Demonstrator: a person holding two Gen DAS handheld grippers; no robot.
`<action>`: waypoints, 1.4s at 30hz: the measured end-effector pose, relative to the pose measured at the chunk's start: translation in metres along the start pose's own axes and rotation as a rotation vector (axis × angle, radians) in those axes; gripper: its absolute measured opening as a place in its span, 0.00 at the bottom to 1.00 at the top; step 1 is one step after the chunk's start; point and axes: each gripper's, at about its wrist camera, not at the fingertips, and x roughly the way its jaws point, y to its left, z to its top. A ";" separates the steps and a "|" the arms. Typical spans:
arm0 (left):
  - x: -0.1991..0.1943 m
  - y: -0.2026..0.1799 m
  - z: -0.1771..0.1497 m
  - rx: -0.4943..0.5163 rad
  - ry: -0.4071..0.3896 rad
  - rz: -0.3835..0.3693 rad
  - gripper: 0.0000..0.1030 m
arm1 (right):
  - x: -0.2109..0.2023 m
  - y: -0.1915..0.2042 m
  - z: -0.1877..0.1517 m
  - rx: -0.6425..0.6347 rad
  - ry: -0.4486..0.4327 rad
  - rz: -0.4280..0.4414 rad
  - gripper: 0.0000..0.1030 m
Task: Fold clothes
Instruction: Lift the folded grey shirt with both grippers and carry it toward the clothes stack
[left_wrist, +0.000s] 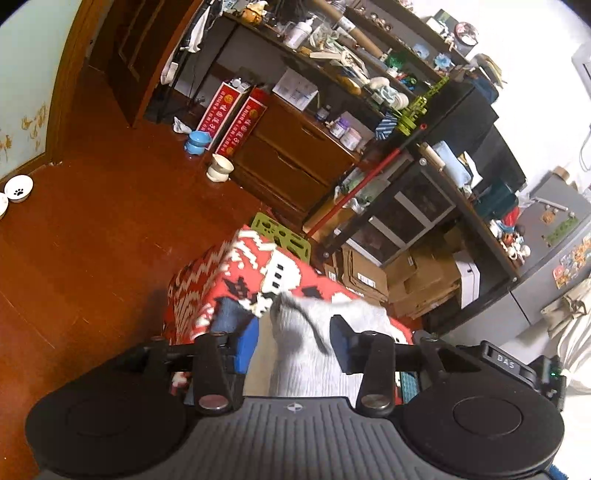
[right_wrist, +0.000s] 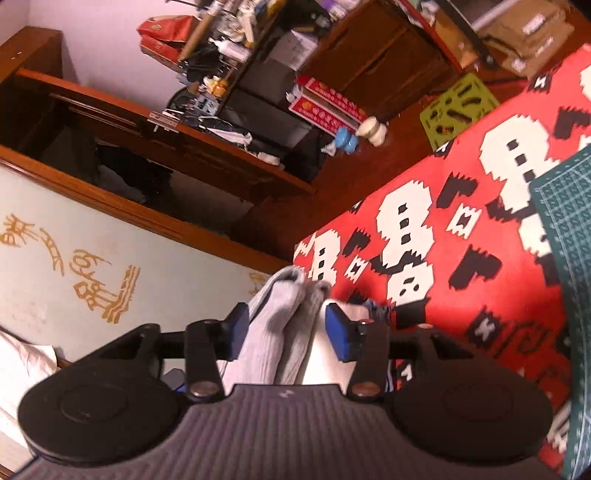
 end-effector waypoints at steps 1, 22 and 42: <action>0.004 0.001 0.003 -0.009 0.008 -0.003 0.43 | 0.006 -0.003 0.004 0.012 0.010 -0.003 0.51; 0.033 -0.006 0.002 0.075 -0.025 0.011 0.23 | 0.031 -0.004 0.018 -0.216 0.014 0.014 0.22; -0.023 -0.112 -0.092 0.557 -0.114 0.348 0.33 | -0.064 0.064 -0.003 -1.331 0.109 -0.039 0.28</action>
